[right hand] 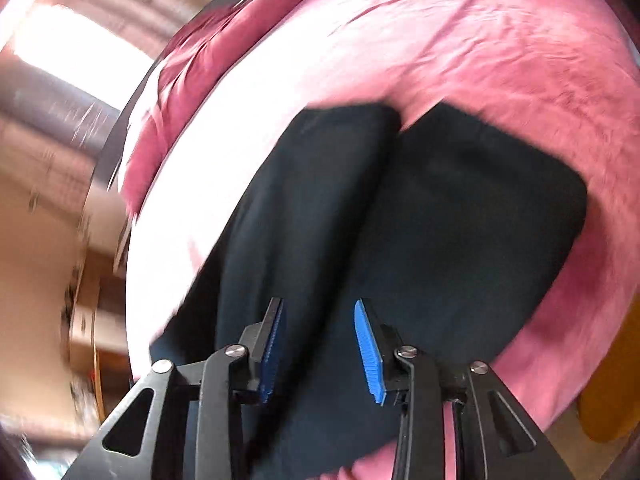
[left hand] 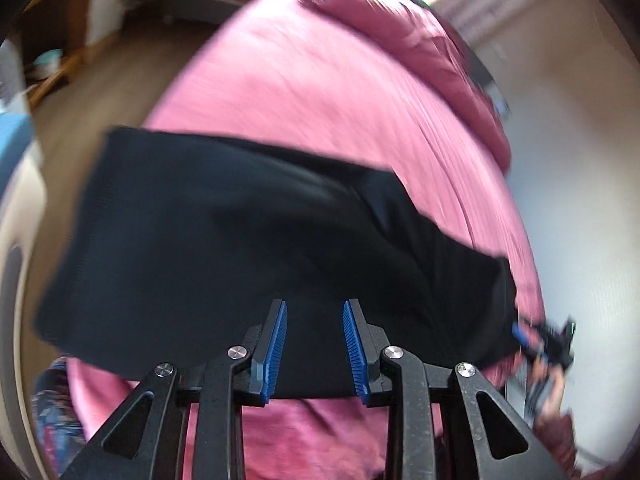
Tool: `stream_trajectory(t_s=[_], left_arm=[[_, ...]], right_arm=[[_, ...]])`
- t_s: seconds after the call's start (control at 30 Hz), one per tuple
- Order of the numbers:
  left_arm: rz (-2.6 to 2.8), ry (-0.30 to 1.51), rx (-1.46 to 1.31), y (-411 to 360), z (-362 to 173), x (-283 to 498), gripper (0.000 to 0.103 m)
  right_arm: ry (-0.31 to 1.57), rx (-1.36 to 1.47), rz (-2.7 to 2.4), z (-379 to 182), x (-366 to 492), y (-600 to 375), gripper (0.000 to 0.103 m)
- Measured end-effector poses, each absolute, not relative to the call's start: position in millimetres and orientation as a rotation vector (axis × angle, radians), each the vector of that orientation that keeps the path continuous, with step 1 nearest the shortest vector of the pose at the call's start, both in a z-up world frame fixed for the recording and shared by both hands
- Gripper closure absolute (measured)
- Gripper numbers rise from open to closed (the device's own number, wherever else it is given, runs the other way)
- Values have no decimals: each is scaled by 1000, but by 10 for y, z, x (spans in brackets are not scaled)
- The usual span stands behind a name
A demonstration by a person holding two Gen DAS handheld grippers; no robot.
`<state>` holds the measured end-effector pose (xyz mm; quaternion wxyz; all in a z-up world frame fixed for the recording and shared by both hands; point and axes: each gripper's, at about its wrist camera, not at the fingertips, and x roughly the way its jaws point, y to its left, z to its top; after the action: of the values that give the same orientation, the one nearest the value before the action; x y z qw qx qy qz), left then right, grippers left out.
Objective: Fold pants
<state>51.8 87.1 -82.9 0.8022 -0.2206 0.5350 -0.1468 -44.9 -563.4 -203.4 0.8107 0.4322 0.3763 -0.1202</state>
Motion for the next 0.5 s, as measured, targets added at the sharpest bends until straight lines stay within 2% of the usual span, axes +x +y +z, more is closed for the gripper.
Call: stream_trajectory(t_s=[0.23,0.4,0.5], left_arm=[[-406,1253,-384,301,-1023,581,73],[-462,1291,-337,37,-1075,642,73],[-497,1312,-320,-78,-1128,665,73]], right_arm=[[792,994,-352,-2198,-58,-6236,68],[830,935,-412,-2154,171,-6227,95],[811,834,-405,-1853,197,-6114,96]])
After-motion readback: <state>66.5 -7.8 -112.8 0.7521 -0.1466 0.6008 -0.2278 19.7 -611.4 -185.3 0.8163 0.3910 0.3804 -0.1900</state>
